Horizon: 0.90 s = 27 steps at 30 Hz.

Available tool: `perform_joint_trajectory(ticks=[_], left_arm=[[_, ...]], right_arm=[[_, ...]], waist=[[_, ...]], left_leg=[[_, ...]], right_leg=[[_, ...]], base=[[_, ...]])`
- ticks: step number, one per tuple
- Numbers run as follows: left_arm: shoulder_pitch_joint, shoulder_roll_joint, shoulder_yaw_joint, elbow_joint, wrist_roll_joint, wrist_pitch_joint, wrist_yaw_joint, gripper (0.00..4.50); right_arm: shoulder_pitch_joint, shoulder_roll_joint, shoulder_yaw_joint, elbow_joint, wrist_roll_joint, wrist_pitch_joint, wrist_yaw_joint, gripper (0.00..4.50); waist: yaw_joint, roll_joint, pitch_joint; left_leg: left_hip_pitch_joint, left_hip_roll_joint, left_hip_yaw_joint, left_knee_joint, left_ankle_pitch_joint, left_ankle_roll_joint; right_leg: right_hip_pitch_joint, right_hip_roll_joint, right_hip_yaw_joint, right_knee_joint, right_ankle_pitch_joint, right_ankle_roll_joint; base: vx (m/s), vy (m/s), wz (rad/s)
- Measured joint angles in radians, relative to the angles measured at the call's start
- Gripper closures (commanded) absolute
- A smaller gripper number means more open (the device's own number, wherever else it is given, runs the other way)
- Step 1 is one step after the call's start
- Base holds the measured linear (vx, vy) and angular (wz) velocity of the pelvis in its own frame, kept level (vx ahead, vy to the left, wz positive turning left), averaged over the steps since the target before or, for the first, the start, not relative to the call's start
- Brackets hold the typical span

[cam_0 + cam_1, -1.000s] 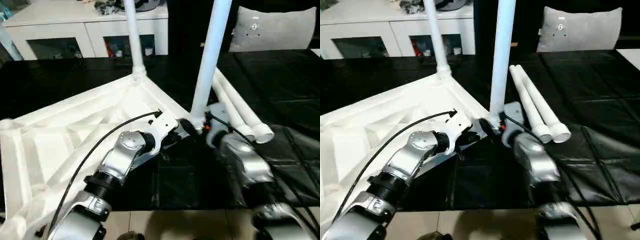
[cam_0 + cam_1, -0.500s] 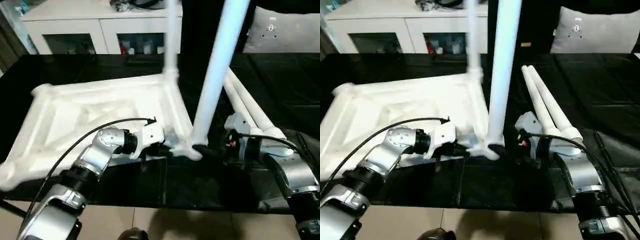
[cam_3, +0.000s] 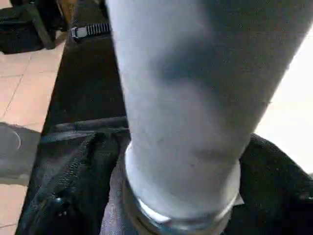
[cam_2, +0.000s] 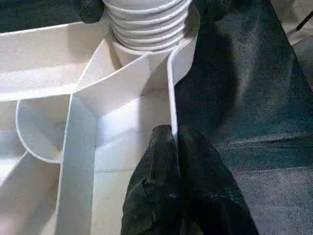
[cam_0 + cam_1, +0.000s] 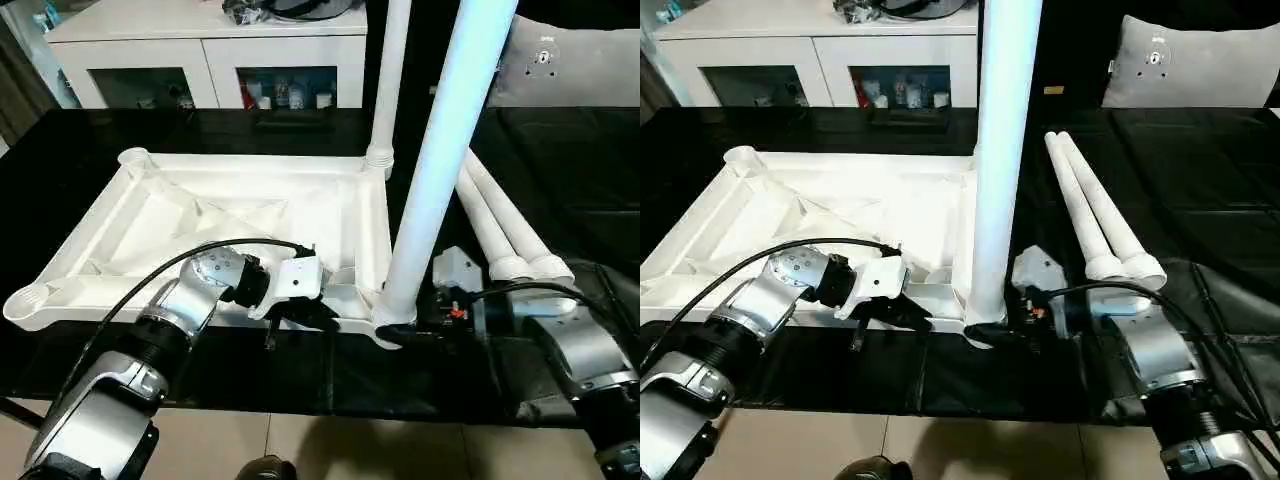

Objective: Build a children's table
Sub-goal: Rotate leg to tighten

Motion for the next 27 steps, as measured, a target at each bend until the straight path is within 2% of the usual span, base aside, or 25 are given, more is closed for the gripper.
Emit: perform_joint_trajectory(ticks=[8,11,15,18,21,23,27], left_arm=[[-0.001,0.000,0.000,0.012,-0.005,-0.020,-0.009,4.50],[0.001,-0.004,0.004,0.012,-0.011,-0.017,-0.009,4.50],[0.022,-0.014,0.026,-0.013,-0.025,0.056,0.012,4.50],[0.051,-0.027,0.062,-0.051,-0.022,0.156,0.101,4.50],[0.068,-0.061,0.096,-0.082,-0.013,0.264,0.218,4.50],[0.080,-0.100,0.117,-0.103,-0.012,0.336,0.301,4.50],[0.088,-0.193,0.155,-0.114,-0.004,0.415,0.463,4.50]], right_arm=[[0.000,0.000,-0.001,0.000,0.021,0.032,0.006,1.72],[0.003,0.001,-0.006,-0.001,0.029,0.048,0.006,1.75],[0.016,0.031,-0.018,-0.031,0.034,0.113,-0.044,1.80],[0.016,0.092,-0.037,-0.030,0.002,0.150,-0.175,1.80],[-0.004,0.186,-0.079,0.012,-0.029,0.173,-0.355,1.80],[-0.039,0.239,-0.100,0.055,-0.053,0.189,-0.474,1.81],[-0.121,0.349,-0.153,0.162,-0.091,0.199,-0.717,1.81]], waist=[[0.006,0.000,0.000],[0.009,0.000,0.000],[0.007,0.000,-0.001],[-0.009,0.000,-0.003],[-0.036,-0.001,-0.004],[-0.055,-0.002,-0.003],[-0.076,-0.008,0.000]], left_leg=[[0.000,0.000,0.000,0.000,0.000,0.000],[0.000,0.000,0.000,0.001,0.000,0.000],[0.001,0.000,0.000,0.001,0.000,0.000],[0.003,0.000,0.000,0.002,0.001,-0.001],[0.009,0.000,0.001,0.001,0.001,-0.001],[0.012,-0.001,0.002,0.001,0.001,-0.001],[0.013,-0.002,0.003,0.001,0.001,-0.001]], right_leg=[[0.000,0.000,0.000,0.001,0.000,0.000],[0.000,0.000,0.000,0.001,0.000,0.000],[0.000,0.000,0.000,0.003,0.000,0.000],[0.000,0.000,0.001,0.005,0.001,-0.001],[0.003,-0.001,0.000,0.004,-0.001,0.002],[0.004,-0.005,0.000,0.003,-0.001,0.002],[0.004,-0.005,-0.001,0.001,-0.001,0.001]], base=[[0.000,0.000,0.00],[0.000,0.000,0.00],[0.000,0.000,0.00],[0.000,0.000,0.00],[0.000,0.000,0.00],[0.000,0.000,0.00],[0.000,0.000,0.00]])
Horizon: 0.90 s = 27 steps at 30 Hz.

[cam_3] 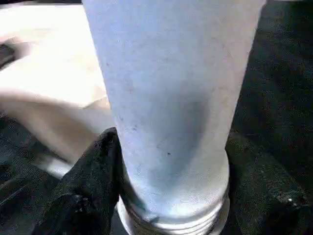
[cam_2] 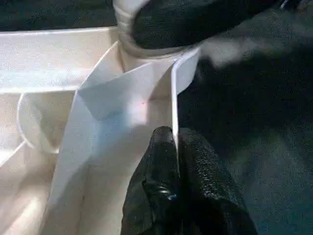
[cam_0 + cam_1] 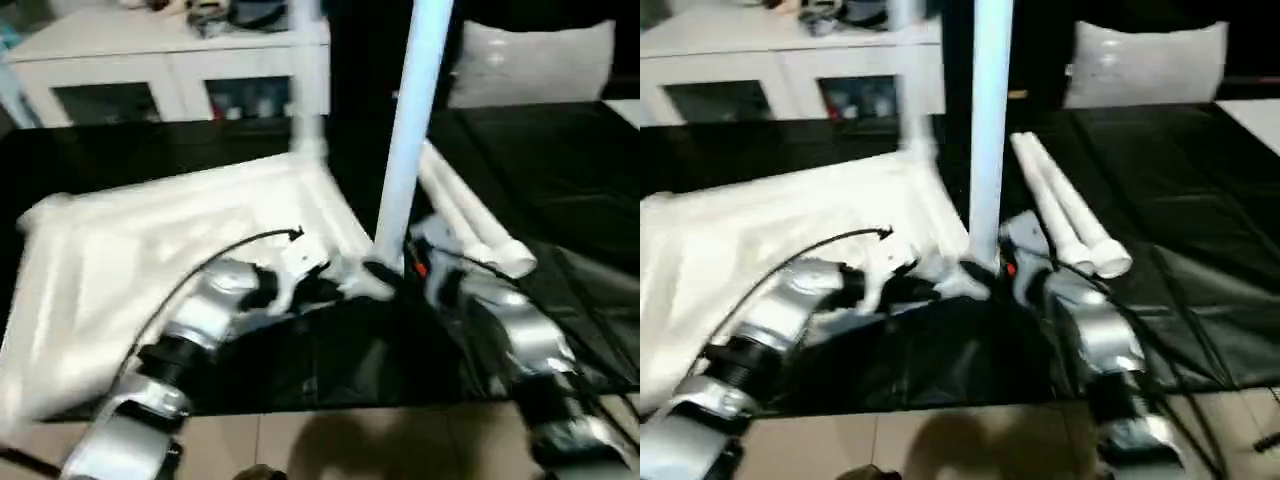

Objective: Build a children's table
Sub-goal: Rotate leg to tighten

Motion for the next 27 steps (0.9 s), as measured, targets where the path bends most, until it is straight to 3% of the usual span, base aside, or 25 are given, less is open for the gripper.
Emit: perform_joint_trajectory(ticks=[3,4,13,18,27], left_arm=[[0.000,-0.066,0.006,0.000,0.038,0.011,0.123,4.50],[-0.001,-0.084,0.005,0.000,0.051,0.011,0.154,4.50],[-0.001,-0.086,-0.019,-0.028,0.058,0.009,0.164,4.50],[-0.001,-0.045,-0.039,-0.026,0.058,-0.047,0.107,4.50],[-0.001,0.054,-0.074,-0.004,0.029,-0.185,-0.100,4.50]], right_arm=[[-0.048,0.046,-0.015,0.065,-0.032,-0.016,-0.142,1.81],[-0.056,0.048,-0.018,0.082,-0.039,-0.031,-0.157,1.46],[-0.027,0.050,-0.044,0.080,-0.033,-0.094,-0.144,0.46],[0.040,-0.011,-0.036,0.032,-0.003,-0.128,-0.009,0.04],[0.086,-0.194,-0.008,-0.040,0.053,-0.180,0.301,0.04]], waist=[[-0.001,0.000,0.000],[0.002,0.001,-0.001],[0.031,0.003,-0.002],[0.043,0.002,-0.001],[0.052,0.003,-0.001]], left_leg=[[-0.001,-0.002,0.000,0.000,0.000,0.000],[0.000,-0.002,0.000,-0.001,0.000,0.000],[-0.004,-0.003,0.000,-0.005,-0.001,0.001],[-0.007,-0.002,0.000,-0.006,0.000,0.001],[-0.012,-0.002,0.000,-0.001,-0.002,0.003]], right_leg=[[0.001,-0.001,0.000,-0.001,0.001,0.000],[0.001,-0.002,0.001,-0.001,0.001,0.000],[-0.004,-0.002,0.000,-0.001,0.005,-0.001],[-0.006,-0.002,0.000,-0.001,0.006,0.000],[-0.007,-0.002,0.000,-0.004,0.008,0.002]], base=[[0.000,0.000,0.00],[0.000,0.000,0.00],[0.000,0.000,0.00],[0.000,0.000,0.00],[0.000,0.000,0.00]])
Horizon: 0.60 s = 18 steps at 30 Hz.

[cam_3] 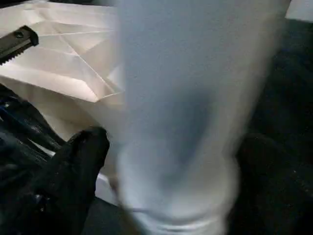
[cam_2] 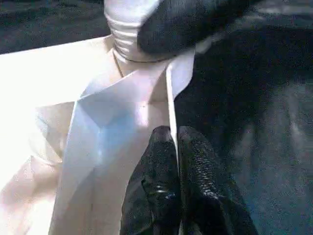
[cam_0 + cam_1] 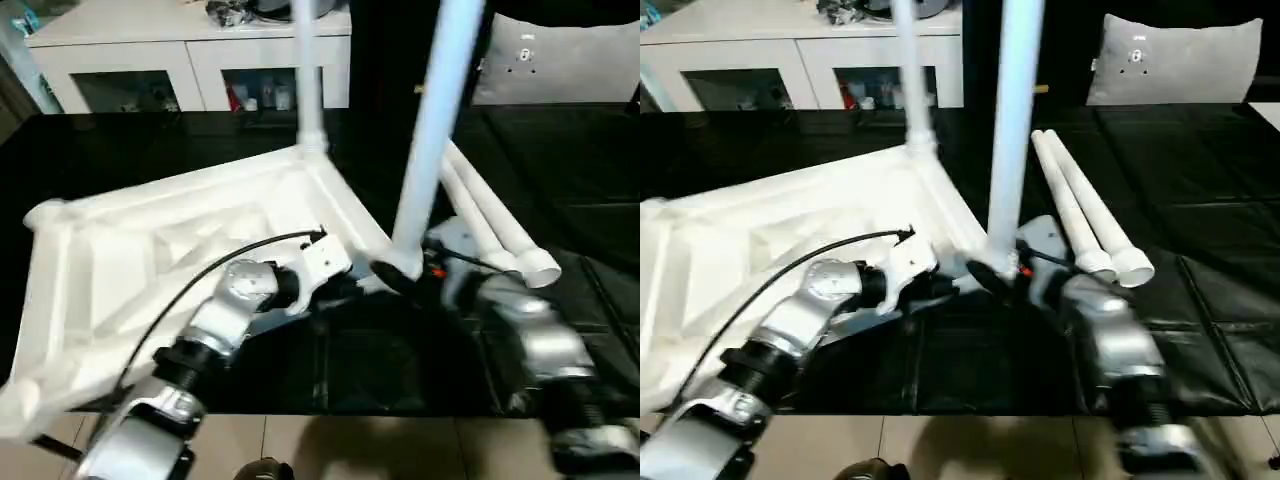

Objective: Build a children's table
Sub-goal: Rotate leg to tighten

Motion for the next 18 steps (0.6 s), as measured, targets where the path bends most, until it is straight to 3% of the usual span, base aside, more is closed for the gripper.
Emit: perform_joint_trajectory(ticks=[8,14,15,18], left_arm=[[-0.026,0.078,-0.045,0.038,-0.019,-0.122,-0.208,4.50],[-0.038,0.117,-0.061,0.040,-0.039,-0.141,-0.316,4.50],[-0.038,0.119,-0.061,0.040,-0.040,-0.144,-0.325,4.50],[-0.038,0.122,-0.062,0.044,-0.044,-0.153,-0.346,4.50]], right_arm=[[0.023,-0.123,0.064,-0.073,0.030,-0.006,0.254,0.04],[0.025,-0.142,0.101,-0.088,0.041,-0.006,0.359,0.04],[0.025,-0.146,0.107,-0.093,0.045,-0.004,0.369,0.32],[0.033,-0.153,0.118,-0.107,0.056,0.004,0.394,0.43]], waist=[[0.014,0.000,0.000],[0.018,0.000,0.000],[0.019,-0.001,0.000],[0.020,-0.001,0.000]], left_leg=[[0.000,0.001,0.000,0.001,0.000,0.000],[0.000,0.001,0.000,0.001,0.000,0.000],[0.000,0.001,0.000,0.001,0.000,0.000],[0.000,0.001,0.000,0.001,0.000,0.000]], right_leg=[[0.000,0.000,0.000,0.001,0.000,0.000],[0.000,0.000,0.000,0.001,0.000,0.000],[0.000,0.000,0.000,0.001,0.000,0.000],[0.000,0.000,0.000,0.001,0.000,0.000]], base=[[0.000,0.000,0.00],[0.000,0.000,0.00],[0.000,0.000,0.00],[0.000,0.000,0.00]])
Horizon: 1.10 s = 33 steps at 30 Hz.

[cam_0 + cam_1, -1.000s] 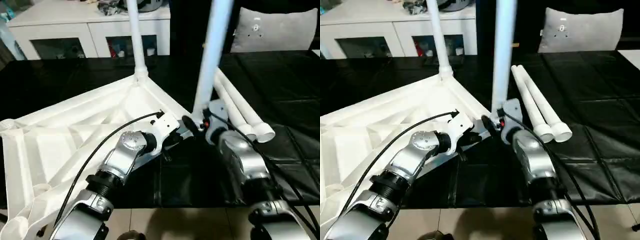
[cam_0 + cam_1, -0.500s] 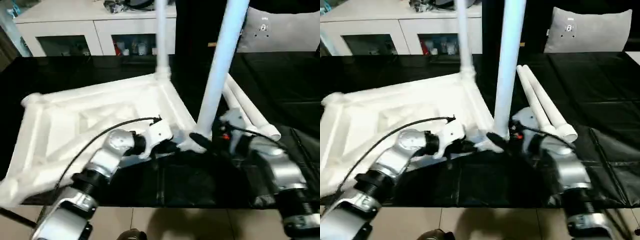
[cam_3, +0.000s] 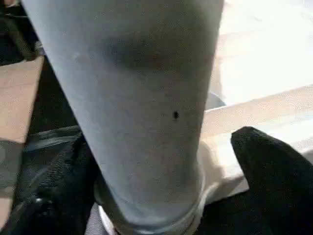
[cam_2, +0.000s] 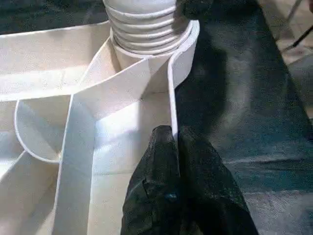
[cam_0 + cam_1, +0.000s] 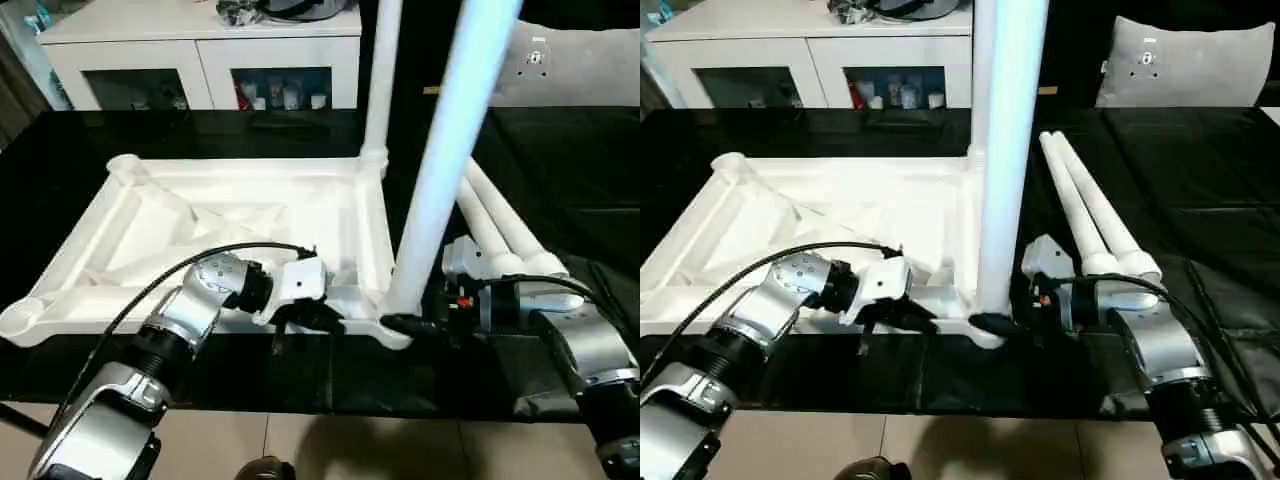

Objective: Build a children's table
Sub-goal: Rotate leg to tighten

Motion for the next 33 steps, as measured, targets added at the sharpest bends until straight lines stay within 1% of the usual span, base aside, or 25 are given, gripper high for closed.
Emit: perform_joint_trajectory(ticks=[3,5,6,8,12,13,14,18,21,24,27,28,30,31,33], left_arm=[[-0.002,0.002,-0.001,0.007,-0.002,-0.009,-0.010,4.50],[-0.003,0.003,-0.002,0.009,-0.002,-0.013,-0.013,4.50],[-0.003,0.003,-0.002,0.009,-0.002,-0.014,-0.013,4.50],[-0.003,0.003,-0.002,0.012,-0.003,-0.018,-0.014,4.50],[-0.003,0.003,-0.001,0.015,-0.003,-0.021,-0.015,4.50],[-0.003,0.003,0.000,0.016,-0.003,-0.021,-0.015,4.50],[-0.003,0.003,0.000,0.016,-0.003,-0.022,-0.015,4.50],[-0.003,0.003,0.000,0.016,-0.005,-0.018,-0.015,4.50],[0.002,0.005,0.008,0.010,-0.010,0.019,-0.014,4.50],[0.019,0.000,0.029,-0.010,-0.012,0.084,0.024,4.50],[0.049,-0.016,0.078,-0.043,-0.008,0.194,0.131,4.50],[0.053,-0.028,0.091,-0.055,-0.006,0.241,0.177,4.50],[0.065,-0.061,0.107,-0.081,-0.006,0.302,0.242,4.50],[0.070,-0.094,0.122,-0.089,-0.004,0.339,0.300,4.50],[0.070,-0.148,0.141,-0.093,0.009,0.381,0.396,4.50]], right_arm=[[0.004,0.000,0.004,-0.004,0.006,0.006,0.008,0.81],[0.004,0.000,0.009,-0.006,0.009,0.013,0.020,0.95],[0.005,0.000,0.010,-0.006,0.009,0.013,0.022,0.95],[0.005,0.000,0.011,-0.006,0.009,0.016,0.027,1.18],[0.012,0.000,0.016,-0.014,0.010,0.021,0.030,1.50],[0.012,0.000,0.017,-0.014,0.010,0.022,0.029,1.50],[0.012,0.000,0.017,-0.014,0.010,0.022,0.029,1.69],[0.012,0.001,0.017,-0.017,0.014,0.039,0.028,1.80],[0.014,0.019,0.011,-0.019,0.017,0.067,0.007,1.84],[0.014,0.070,0.007,-0.020,0.005,0.103,-0.078,1.85],[-0.006,0.175,-0.025,0.019,-0.025,0.133,-0.250,1.85],[-0.029,0.214,-0.037,0.048,-0.035,0.147,-0.327,1.85],[-0.059,0.256,-0.059,0.087,-0.046,0.160,-0.423,1.85],[-0.082,0.289,-0.081,0.119,-0.057,0.170,-0.494,1.85],[-0.128,0.334,-0.108,0.177,-0.075,0.177,-0.610,1.86]], waist=[[0.000,0.000,0.000],[0.000,0.000,0.000],[0.000,0.000,0.000],[0.000,0.000,0.000],[0.000,-0.001,0.000],[0.000,-0.001,0.000],[0.000,-0.001,-0.001],[0.000,-0.002,-0.001],[-0.002,-0.003,-0.003],[-0.013,-0.006,-0.005],[-0.039,-0.010,-0.005],[-0.054,-0.012,-0.004],[-0.070,-0.014,-0.002],[-0.080,-0.016,-0.002],[-0.088,-0.019,-0.001]], left_leg=[[0.000,0.000,0.000,0.000,0.000,0.000],[0.000,0.000,0.000,0.000,0.000,0.000],[0.000,0.000,0.000,0.000,0.000,0.000],[0.000,0.000,0.000,0.000,0.000,0.000],[0.000,0.000,0.000,0.000,0.000,0.000],[0.000,0.000,0.000,0.000,0.000,0.000],[0.000,0.000,0.000,0.000,0.000,0.000],[0.000,0.000,0.000,0.000,0.000,0.000],[0.002,0.000,0.000,0.000,0.000,0.000],[0.006,0.001,0.000,0.000,0.000,-0.001],[0.014,0.001,0.000,0.000,0.001,-0.002],[0.015,0.001,0.000,0.000,0.001,-0.002],[0.016,0.000,0.000,0.000,0.001,-0.002],[0.016,0.000,0.000,0.000,0.001,-0.002],[0.016,0.000,0.000,0.000,0.001,-0.002]], right_leg=[[0.000,0.000,0.000,0.000,0.000,0.000],[0.000,0.000,0.000,0.000,0.000,0.000],[0.000,0.000,0.000,0.000,0.000,0.000],[0.000,0.000,0.000,0.000,0.000,0.000],[0.000,0.000,0.000,0.001,0.000,0.000],[0.000,0.000,0.000,0.001,0.000,0.000],[0.000,0.000,0.000,0.001,0.000,0.000],[0.000,0.000,0.000,0.001,0.000,0.000],[0.001,0.000,0.000,0.002,0.000,0.000],[0.002,0.000,0.000,0.003,0.001,-0.002],[0.007,0.000,0.000,0.003,-0.001,0.002],[0.007,0.000,0.000,0.002,-0.001,0.002],[0.006,-0.001,0.000,-0.001,-0.001,0.002],[0.005,-0.001,0.000,-0.002,-0.001,0.002],[0.005,-0.001,0.000,-0.004,-0.001,0.002]], base=[[0.000,0.000,0.00],[0.000,0.000,0.00],[0.000,0.000,0.00],[0.000,0.000,0.00],[0.000,0.000,0.00],[0.000,0.000,0.00],[0.000,0.000,0.00],[0.000,0.000,0.00],[0.000,0.000,0.00],[0.000,0.000,0.00],[0.000,0.000,0.00],[0.000,0.000,0.00],[0.000,0.000,0.00],[0.000,0.000,0.00],[0.000,0.000,0.00]])
